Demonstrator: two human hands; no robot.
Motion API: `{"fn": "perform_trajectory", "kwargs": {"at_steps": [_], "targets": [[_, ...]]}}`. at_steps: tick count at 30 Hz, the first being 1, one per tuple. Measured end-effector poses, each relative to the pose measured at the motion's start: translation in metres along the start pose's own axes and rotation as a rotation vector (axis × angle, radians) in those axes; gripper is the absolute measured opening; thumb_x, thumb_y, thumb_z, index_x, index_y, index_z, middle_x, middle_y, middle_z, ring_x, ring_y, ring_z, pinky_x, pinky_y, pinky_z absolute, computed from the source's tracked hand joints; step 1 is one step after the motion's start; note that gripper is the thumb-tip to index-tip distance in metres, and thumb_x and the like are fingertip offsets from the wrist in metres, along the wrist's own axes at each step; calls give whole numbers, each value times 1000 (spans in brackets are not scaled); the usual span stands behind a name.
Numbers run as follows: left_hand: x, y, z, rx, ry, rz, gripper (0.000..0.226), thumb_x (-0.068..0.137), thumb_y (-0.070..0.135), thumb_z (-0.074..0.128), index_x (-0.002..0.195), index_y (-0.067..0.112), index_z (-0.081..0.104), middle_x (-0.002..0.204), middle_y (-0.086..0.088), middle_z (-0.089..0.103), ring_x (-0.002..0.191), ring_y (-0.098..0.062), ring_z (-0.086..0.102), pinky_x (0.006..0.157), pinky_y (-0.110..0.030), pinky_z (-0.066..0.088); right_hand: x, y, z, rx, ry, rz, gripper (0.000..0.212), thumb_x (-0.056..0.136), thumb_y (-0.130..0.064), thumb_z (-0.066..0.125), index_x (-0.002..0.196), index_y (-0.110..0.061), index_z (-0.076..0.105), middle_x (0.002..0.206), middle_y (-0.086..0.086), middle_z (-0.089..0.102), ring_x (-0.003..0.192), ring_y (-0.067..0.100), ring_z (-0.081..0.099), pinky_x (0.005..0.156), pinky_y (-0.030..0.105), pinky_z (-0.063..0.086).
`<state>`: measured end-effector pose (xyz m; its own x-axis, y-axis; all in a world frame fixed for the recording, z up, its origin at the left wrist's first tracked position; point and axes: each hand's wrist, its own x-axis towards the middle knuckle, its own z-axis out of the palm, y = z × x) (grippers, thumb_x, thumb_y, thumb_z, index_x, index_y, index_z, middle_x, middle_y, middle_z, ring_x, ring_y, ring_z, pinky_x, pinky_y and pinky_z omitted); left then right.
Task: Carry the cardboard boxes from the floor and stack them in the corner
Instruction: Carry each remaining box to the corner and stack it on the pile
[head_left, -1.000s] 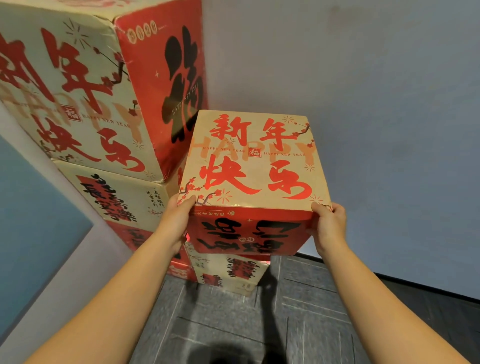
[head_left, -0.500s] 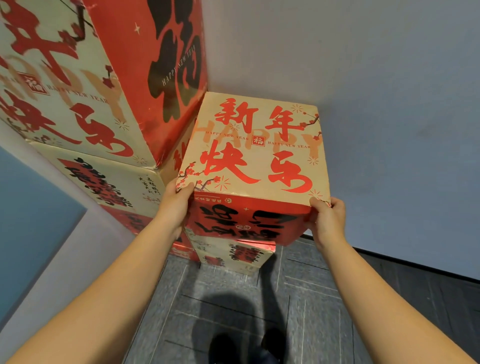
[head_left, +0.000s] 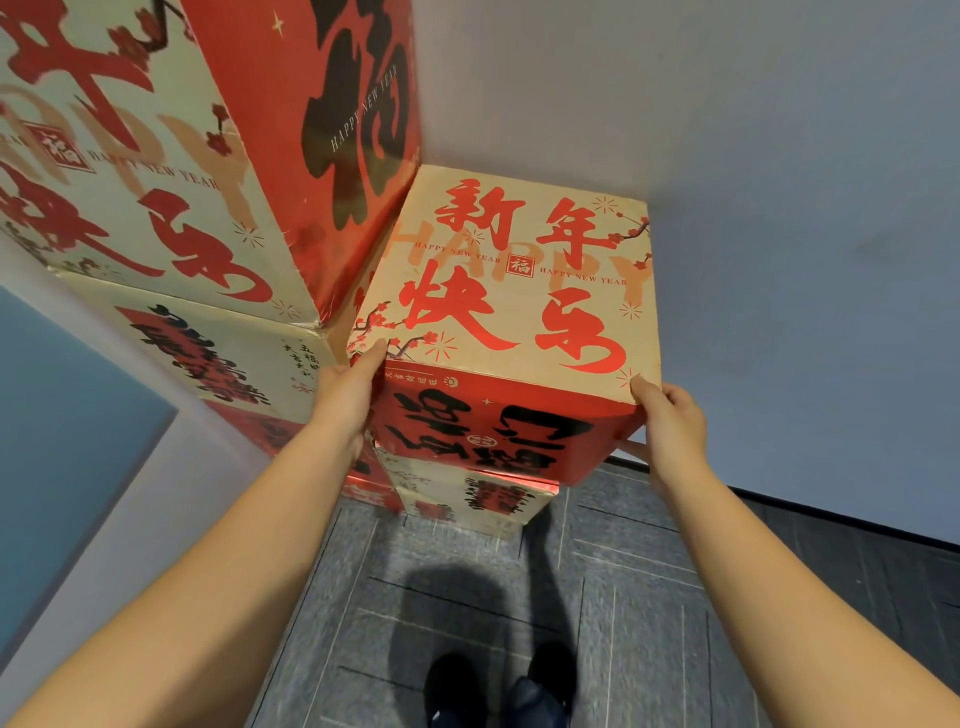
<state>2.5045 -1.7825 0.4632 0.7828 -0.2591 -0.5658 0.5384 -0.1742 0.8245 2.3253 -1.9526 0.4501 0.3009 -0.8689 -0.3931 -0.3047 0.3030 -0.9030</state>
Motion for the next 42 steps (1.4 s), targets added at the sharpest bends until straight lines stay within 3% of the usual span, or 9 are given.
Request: {"fn": "perform_trajectory", "kwargs": {"at_steps": [3,5,7,16,21,26,36,39,42], "targets": [[2,5,-2,-17,18,14,36,93,28,53,119,4,51,100,-8,61,66,-8,51,48,-17,46,-3,2,3,6,2,4,16,92,-19,51,102,-6,48,80,-2,54,69,12,54,83,42,56],[3,6,-5,-5,36,11,45,93,28,53,127,-1,49,120,-15,60,66,-7,51,50,-17,45,-5,2,5,3,8,-21,16,93,-16,50,102,-4,46,78,-1,52,67,10,51,56,13,54],[5,7,-6,-13,45,12,40,93,28,53,124,3,50,115,-12,58,66,-6,50,45,-15,46,-6,3,6,-7,8,-34,14,93,-15,49,101,-4,45,78,-1,51,66,7,49,37,5,40],[11,8,-4,-36,66,37,36,95,23,51,122,0,50,83,-2,55,66,-5,49,51,-14,44,-9,5,11,27,-46,19,10,92,-18,51,95,-10,45,82,-1,53,72,10,53,67,37,52],[13,7,-6,9,66,54,19,94,25,51,104,8,50,95,-4,56,67,-3,48,59,-15,40,-9,6,11,17,-47,35,15,92,-18,51,100,-8,44,84,1,54,75,12,55,83,50,52],[19,3,-9,42,57,57,25,93,27,54,76,10,48,79,0,56,68,-5,51,50,-16,42,-9,7,9,15,-47,39,17,92,-19,50,102,-8,43,85,2,54,72,13,54,84,50,51],[9,4,-13,48,97,4,52,91,29,57,131,0,41,119,-10,56,92,-18,53,71,-24,41,-6,-3,2,-113,-86,31,21,90,-20,54,104,-6,47,91,5,56,72,11,53,80,39,48],[-5,9,-12,66,135,46,14,91,19,56,98,6,53,78,-4,50,67,-10,45,57,-19,37,-9,-16,-6,-154,16,-50,27,87,-14,56,112,-3,51,102,6,54,84,15,51,81,35,44],[-28,17,-11,86,138,127,16,92,15,54,77,14,52,71,7,46,69,-10,46,75,-25,41,-18,-35,-12,-130,52,-157,25,90,-10,53,113,-1,54,97,4,54,79,14,51,66,25,43]]}}
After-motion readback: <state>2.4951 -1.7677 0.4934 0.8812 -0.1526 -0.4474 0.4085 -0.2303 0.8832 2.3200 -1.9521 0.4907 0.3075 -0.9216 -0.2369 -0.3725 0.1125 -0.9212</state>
